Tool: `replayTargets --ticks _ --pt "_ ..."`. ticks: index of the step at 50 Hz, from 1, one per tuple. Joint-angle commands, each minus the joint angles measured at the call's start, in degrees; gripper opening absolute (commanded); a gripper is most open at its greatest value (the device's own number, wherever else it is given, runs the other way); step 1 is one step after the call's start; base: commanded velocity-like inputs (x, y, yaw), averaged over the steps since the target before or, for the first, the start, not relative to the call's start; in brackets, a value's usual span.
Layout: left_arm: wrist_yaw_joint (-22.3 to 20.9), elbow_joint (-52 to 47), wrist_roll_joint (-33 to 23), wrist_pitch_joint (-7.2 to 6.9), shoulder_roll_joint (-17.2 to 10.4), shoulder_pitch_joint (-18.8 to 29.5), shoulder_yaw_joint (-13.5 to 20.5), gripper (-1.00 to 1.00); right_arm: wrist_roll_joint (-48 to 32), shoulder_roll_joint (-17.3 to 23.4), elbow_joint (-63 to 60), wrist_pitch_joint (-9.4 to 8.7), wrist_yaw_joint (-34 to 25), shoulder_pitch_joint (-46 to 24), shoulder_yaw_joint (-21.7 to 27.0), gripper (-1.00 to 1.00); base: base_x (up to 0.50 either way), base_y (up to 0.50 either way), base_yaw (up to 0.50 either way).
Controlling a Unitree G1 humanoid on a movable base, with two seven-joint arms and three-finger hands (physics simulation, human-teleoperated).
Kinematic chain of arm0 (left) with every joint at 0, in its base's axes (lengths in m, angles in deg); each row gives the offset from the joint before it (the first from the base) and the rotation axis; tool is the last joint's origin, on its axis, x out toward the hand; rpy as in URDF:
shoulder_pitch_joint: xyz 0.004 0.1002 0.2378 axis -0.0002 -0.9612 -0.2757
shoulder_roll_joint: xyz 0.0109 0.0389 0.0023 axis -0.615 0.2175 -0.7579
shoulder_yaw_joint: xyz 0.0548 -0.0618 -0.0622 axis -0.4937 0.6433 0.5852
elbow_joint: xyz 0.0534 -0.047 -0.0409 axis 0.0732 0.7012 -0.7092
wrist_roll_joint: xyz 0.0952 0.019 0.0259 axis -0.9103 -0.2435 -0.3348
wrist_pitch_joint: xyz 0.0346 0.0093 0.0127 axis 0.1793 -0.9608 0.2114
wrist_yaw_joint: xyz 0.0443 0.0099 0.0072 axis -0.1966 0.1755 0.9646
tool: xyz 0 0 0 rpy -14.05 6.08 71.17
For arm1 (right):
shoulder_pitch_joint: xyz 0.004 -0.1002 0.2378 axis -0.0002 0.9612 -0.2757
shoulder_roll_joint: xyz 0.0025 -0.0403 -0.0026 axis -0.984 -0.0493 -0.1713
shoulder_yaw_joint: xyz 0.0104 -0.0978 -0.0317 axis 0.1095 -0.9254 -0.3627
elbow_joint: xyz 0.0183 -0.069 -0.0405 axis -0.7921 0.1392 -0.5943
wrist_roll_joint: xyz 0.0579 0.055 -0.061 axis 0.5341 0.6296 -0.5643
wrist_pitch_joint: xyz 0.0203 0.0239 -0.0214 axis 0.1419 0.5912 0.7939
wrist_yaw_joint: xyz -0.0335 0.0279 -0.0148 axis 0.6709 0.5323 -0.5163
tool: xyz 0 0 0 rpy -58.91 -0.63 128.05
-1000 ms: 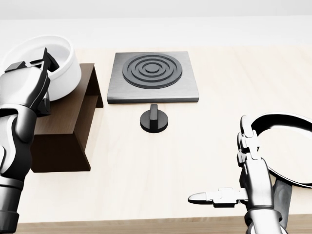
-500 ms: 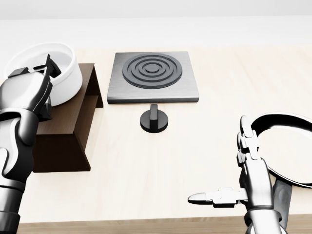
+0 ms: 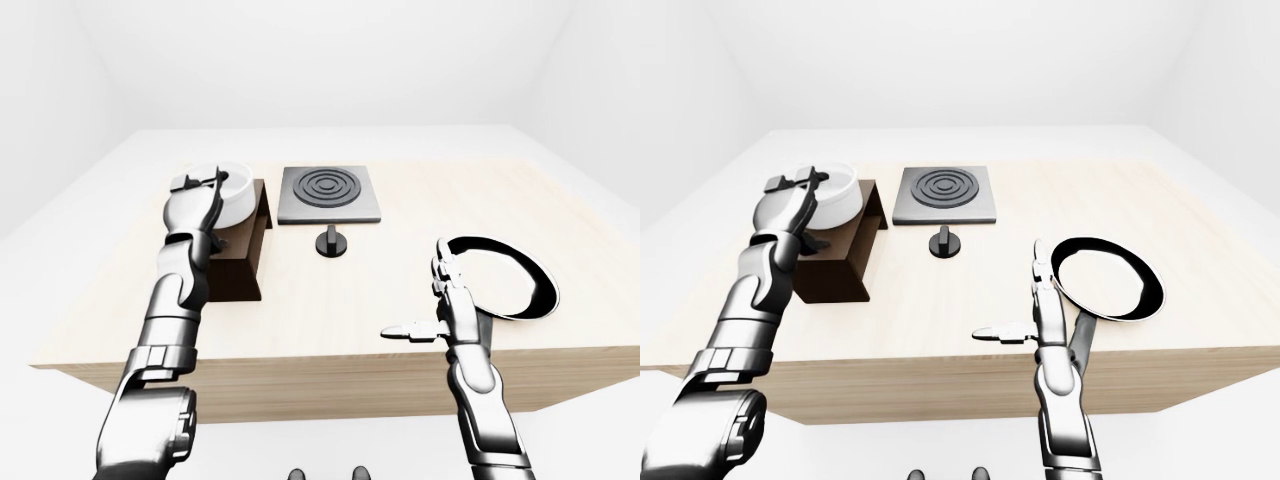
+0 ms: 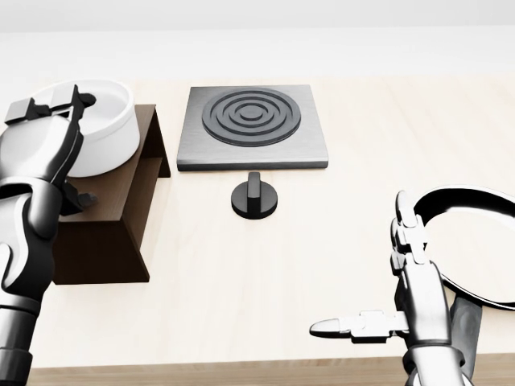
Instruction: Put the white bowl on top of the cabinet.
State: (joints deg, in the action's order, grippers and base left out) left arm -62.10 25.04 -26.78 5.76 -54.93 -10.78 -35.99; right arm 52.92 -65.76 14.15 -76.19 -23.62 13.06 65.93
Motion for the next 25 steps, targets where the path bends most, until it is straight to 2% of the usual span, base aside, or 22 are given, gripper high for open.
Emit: replayTargets --ticks 1,25 --pt "1.0 -0.1 0.9 0.00 -0.1 0.2 0.2 1.00 -0.1 0.0 0.1 0.16 0.0 0.0 -0.1 1.00 0.00 0.00 0.00" --pt "1.1 0.1 0.7 0.00 -0.2 0.5 0.3 1.00 -0.2 0.0 0.2 0.20 0.0 0.0 -0.2 1.00 0.00 0.00 0.00"
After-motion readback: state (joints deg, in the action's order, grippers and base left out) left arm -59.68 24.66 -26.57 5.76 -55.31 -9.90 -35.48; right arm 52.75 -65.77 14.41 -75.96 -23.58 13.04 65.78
